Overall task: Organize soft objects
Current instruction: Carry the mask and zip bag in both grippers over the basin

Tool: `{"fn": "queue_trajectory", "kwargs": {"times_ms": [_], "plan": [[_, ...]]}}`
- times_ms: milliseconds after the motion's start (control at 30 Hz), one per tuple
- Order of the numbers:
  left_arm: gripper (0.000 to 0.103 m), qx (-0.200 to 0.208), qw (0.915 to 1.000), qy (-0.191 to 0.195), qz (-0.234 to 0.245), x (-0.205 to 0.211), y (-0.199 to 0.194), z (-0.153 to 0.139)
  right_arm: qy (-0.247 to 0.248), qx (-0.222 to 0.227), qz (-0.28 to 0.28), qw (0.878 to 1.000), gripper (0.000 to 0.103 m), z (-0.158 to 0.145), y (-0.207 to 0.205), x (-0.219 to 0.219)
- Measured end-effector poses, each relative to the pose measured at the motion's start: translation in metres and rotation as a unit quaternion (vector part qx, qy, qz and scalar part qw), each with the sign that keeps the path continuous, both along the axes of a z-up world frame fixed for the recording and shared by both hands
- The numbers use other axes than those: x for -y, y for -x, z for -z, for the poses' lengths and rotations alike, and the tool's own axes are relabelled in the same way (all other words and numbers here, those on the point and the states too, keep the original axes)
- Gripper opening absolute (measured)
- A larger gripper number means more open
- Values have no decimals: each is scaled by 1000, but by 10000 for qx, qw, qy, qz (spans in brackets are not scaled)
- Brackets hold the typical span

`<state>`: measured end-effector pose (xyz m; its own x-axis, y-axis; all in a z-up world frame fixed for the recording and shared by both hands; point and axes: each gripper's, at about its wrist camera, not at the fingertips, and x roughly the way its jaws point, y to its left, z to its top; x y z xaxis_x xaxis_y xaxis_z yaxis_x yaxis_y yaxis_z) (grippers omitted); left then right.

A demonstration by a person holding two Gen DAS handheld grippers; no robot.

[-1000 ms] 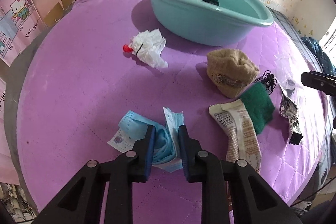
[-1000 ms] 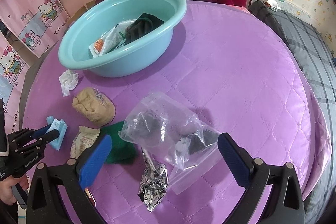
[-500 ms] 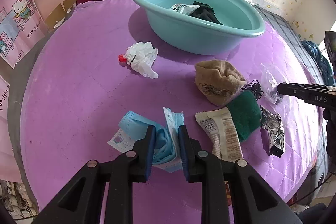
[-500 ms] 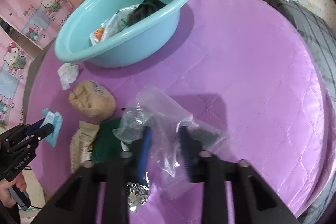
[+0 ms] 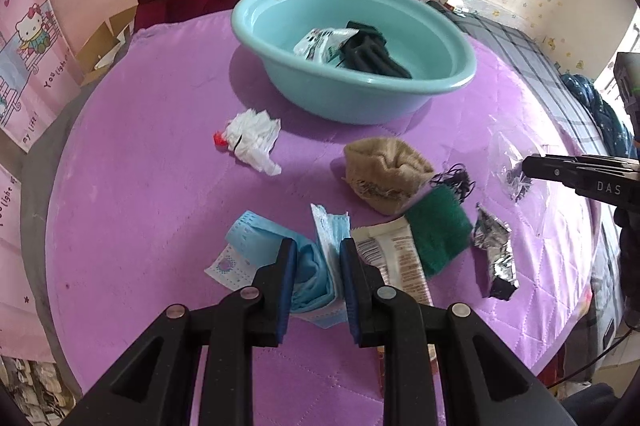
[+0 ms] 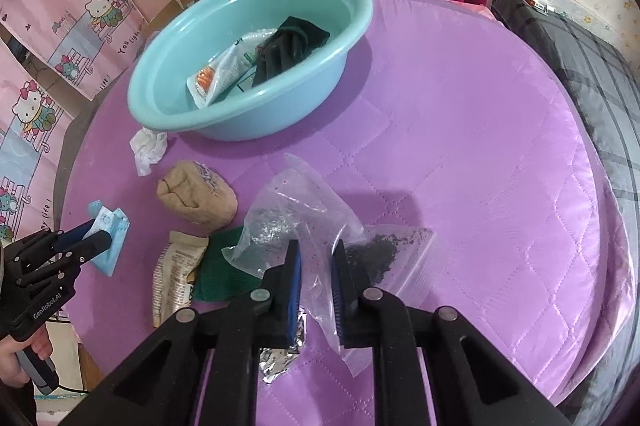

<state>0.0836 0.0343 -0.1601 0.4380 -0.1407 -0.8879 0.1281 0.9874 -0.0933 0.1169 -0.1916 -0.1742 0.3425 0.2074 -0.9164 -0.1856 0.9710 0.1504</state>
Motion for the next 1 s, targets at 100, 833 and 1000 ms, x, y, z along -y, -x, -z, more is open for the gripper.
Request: {"fn": "queue_trajectory", "kwargs": {"times_ms": [100, 833, 1000], "plan": [[24, 92, 9999, 27, 50, 1, -1, -11, 17, 42, -18, 10000, 13, -9, 1, -2], [24, 587, 9971, 120, 462, 20, -30, -64, -50, 658, 11, 9978, 13, -77, -15, -5], [24, 708, 9961, 145, 508, 23, -44, -73, -106, 796, -30, 9968, 14, -89, -26, -10]]}}
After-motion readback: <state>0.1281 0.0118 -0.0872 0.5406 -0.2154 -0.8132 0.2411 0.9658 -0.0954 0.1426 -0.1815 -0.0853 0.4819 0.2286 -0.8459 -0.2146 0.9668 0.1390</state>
